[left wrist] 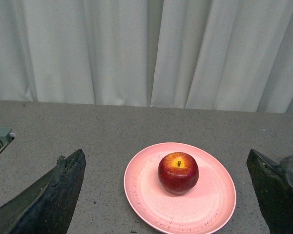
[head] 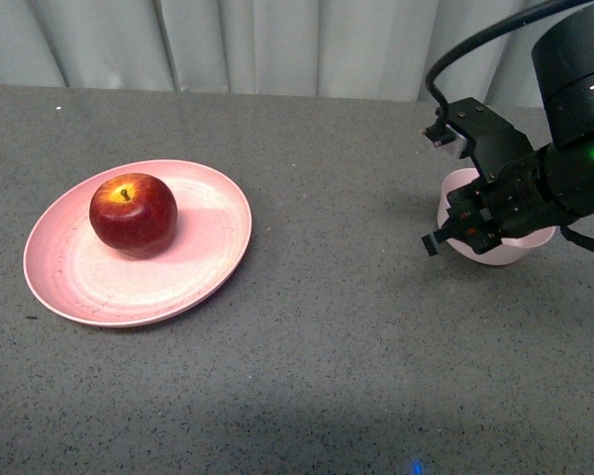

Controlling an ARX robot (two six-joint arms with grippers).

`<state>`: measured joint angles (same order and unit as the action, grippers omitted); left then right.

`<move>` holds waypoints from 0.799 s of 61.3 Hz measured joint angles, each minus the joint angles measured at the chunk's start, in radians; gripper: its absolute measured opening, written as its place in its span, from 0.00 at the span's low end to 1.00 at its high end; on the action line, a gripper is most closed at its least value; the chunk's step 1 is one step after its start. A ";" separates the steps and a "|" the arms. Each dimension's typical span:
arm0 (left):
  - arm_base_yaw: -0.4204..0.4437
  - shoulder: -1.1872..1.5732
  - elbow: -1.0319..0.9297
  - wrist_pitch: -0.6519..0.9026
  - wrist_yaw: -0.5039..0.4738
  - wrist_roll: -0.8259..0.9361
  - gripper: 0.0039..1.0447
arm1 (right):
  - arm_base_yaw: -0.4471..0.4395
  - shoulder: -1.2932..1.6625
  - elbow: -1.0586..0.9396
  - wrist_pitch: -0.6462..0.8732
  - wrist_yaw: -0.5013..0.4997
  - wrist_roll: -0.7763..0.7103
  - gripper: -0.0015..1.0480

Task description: Move apple from plate to bowl

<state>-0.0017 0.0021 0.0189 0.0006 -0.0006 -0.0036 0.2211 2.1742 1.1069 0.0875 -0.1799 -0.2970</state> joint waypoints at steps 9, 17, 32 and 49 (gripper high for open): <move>0.000 0.000 0.000 0.000 0.000 0.000 0.94 | 0.049 0.000 0.022 -0.017 -0.039 0.005 0.01; 0.000 0.000 0.000 0.000 0.000 0.000 0.94 | 0.100 0.003 0.059 -0.029 -0.071 0.018 0.01; 0.000 0.000 0.000 0.000 0.000 0.000 0.94 | 0.187 0.016 0.109 -0.043 -0.152 0.070 0.01; 0.000 0.000 0.000 0.000 0.000 0.000 0.94 | 0.236 0.029 0.174 -0.092 -0.185 0.100 0.01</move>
<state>-0.0017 0.0021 0.0189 0.0006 -0.0006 -0.0036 0.4572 2.2032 1.2804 -0.0040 -0.3645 -0.1967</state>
